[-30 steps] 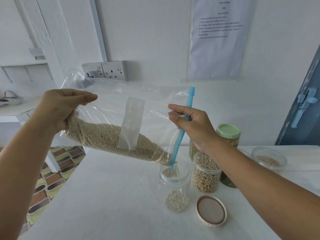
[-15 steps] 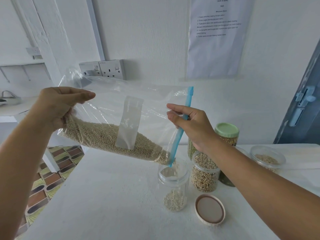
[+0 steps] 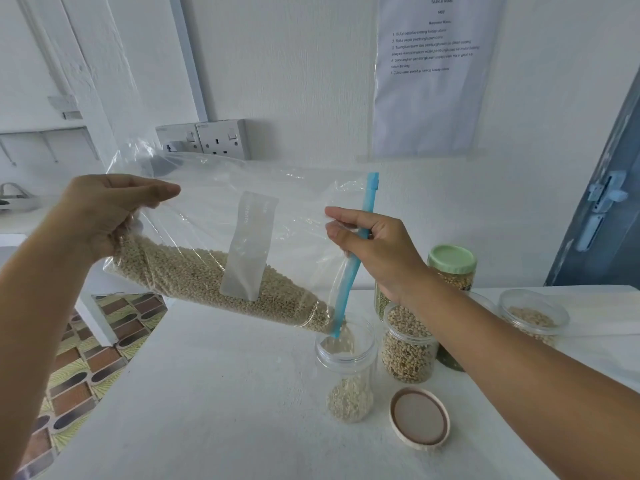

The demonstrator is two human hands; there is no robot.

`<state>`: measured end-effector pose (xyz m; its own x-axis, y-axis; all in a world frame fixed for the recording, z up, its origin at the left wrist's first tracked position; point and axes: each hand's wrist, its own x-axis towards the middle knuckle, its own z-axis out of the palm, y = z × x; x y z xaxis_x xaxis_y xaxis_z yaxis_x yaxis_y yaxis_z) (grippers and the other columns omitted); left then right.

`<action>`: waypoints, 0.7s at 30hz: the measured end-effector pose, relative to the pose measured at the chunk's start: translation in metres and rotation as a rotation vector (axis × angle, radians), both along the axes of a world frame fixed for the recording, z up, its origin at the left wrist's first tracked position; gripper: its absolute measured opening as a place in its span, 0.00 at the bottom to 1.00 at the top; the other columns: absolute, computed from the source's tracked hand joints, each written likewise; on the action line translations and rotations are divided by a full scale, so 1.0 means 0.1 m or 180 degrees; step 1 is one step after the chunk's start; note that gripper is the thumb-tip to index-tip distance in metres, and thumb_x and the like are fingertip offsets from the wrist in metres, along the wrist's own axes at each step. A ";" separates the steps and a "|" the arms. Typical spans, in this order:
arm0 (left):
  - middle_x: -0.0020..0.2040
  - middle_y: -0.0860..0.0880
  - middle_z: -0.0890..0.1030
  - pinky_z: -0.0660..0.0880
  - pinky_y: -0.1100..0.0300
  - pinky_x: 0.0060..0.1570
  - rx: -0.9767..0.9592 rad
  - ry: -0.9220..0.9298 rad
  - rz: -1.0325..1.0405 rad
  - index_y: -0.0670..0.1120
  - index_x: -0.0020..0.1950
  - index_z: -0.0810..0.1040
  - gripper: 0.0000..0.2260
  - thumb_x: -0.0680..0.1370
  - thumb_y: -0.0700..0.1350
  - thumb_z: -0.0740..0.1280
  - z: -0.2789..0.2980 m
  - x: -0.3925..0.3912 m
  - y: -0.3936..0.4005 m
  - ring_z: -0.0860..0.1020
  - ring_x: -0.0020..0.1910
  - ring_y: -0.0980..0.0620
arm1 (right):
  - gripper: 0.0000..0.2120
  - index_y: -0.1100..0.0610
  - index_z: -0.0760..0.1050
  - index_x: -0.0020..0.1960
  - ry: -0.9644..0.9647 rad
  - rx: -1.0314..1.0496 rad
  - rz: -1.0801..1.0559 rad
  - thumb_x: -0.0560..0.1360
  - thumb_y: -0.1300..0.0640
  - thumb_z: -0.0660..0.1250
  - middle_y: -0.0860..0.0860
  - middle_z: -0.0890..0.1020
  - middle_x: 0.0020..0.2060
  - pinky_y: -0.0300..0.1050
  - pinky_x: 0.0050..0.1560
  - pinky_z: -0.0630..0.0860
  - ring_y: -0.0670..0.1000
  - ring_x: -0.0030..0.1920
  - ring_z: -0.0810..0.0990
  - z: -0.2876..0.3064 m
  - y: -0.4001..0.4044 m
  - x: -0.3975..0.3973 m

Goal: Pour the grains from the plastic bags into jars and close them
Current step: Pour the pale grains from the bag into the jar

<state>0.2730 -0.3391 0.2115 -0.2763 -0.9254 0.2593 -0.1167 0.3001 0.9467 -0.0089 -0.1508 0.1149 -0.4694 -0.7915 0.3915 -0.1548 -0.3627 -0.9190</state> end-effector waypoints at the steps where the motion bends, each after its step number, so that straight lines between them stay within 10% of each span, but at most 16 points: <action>1: 0.28 0.56 0.81 0.70 0.68 0.23 0.0000 -0.0017 0.0000 0.55 0.35 0.88 0.06 0.61 0.51 0.82 0.01 0.00 0.00 0.69 0.31 0.54 | 0.13 0.51 0.85 0.61 -0.0003 -0.0002 -0.0003 0.77 0.58 0.75 0.49 0.86 0.54 0.34 0.47 0.77 0.39 0.49 0.82 0.00 0.00 0.00; 12: 0.28 0.56 0.81 0.74 0.67 0.27 -0.0012 -0.0011 -0.0004 0.54 0.34 0.88 0.05 0.62 0.49 0.81 0.07 -0.02 0.03 0.70 0.35 0.52 | 0.12 0.50 0.85 0.60 -0.0051 -0.0012 0.0020 0.77 0.59 0.75 0.50 0.86 0.53 0.35 0.49 0.77 0.38 0.47 0.82 0.00 0.02 0.01; 21: 0.28 0.55 0.80 0.68 0.69 0.21 0.0004 0.0089 -0.0020 0.53 0.34 0.88 0.04 0.62 0.48 0.81 0.07 -0.05 0.07 0.64 0.19 0.60 | 0.13 0.52 0.85 0.61 -0.0077 0.0016 -0.0022 0.77 0.60 0.75 0.51 0.85 0.54 0.34 0.49 0.76 0.39 0.47 0.82 -0.01 0.05 0.00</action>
